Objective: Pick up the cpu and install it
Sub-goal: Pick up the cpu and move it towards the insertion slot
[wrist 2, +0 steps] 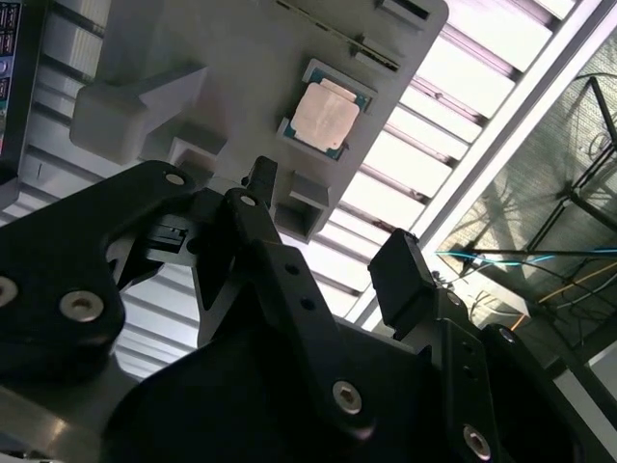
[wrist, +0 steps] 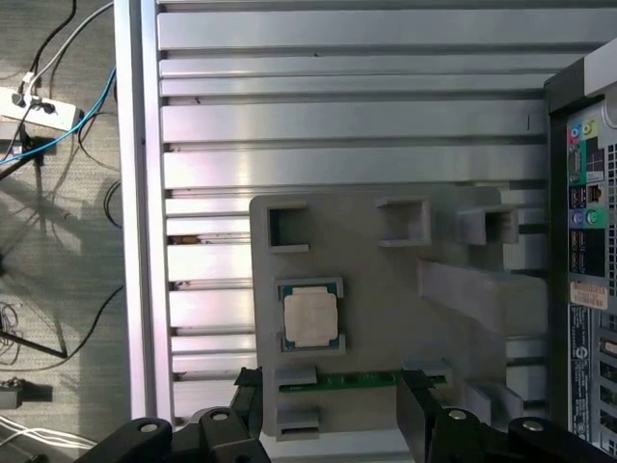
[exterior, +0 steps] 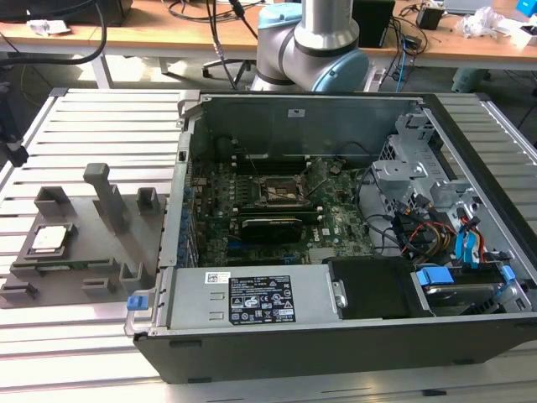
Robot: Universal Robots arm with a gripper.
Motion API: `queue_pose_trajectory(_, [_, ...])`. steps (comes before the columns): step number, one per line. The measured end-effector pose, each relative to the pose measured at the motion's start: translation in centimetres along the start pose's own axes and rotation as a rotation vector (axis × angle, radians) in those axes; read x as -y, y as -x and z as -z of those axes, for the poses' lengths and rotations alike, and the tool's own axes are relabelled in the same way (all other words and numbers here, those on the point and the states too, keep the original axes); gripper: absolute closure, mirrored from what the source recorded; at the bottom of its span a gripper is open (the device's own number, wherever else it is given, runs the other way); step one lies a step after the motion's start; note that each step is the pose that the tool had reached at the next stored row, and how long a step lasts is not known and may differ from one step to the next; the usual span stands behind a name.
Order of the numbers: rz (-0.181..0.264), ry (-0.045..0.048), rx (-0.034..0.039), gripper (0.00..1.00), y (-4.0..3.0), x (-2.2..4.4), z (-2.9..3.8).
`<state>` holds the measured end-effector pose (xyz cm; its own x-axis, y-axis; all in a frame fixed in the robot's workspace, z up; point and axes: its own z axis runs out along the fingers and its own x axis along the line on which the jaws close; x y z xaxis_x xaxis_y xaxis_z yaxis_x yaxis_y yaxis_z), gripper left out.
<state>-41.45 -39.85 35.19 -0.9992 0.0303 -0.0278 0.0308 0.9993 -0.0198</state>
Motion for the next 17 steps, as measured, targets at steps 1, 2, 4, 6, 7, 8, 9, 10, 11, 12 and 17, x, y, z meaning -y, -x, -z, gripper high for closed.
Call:
queue_pose_trajectory(1, [0.0, 0.0001, 0.0, 0.34, 0.0, 0.0, -0.08])
queue_pose_trajectory(2, [0.0, 0.0001, 0.0, 0.34, 0.0, 0.0, -0.13])
queue_pose_trajectory(4, [0.0, 0.0002, -0.0001, 0.34, -0.01, 0.0, -0.22])
queue_pose_trajectory(6, [0.0, 0.0003, 0.0, 0.34, -0.01, 0.0, -0.36])
queue_pose_trajectory(7, [0.0, 0.0003, 0.0, 0.34, -0.01, 0.0, -0.4])
queue_pose_trajectory(8, [0.0, 0.0004, -0.0001, 0.34, -0.01, -0.01, -0.46])
queue_pose_trajectory(9, [0.0, 0.0006, -0.0001, 0.34, -0.01, -0.01, -0.53])
queue_pose_trajectory(10, [0.0, 0.0006, -0.0001, 0.34, -0.02, -0.01, -0.57])
queue_pose_trajectory(11, [0.0, 0.0008, 0.0, 0.34, -0.02, -0.01, -0.64])
queue_pose_trajectory(12, [0.0, 0.0009, -0.0001, 0.34, -0.02, -0.01, -0.67])
queue_pose_trajectory(17, [0.0, 0.0014, -0.0001, 0.34, -0.02, -0.02, -0.9])
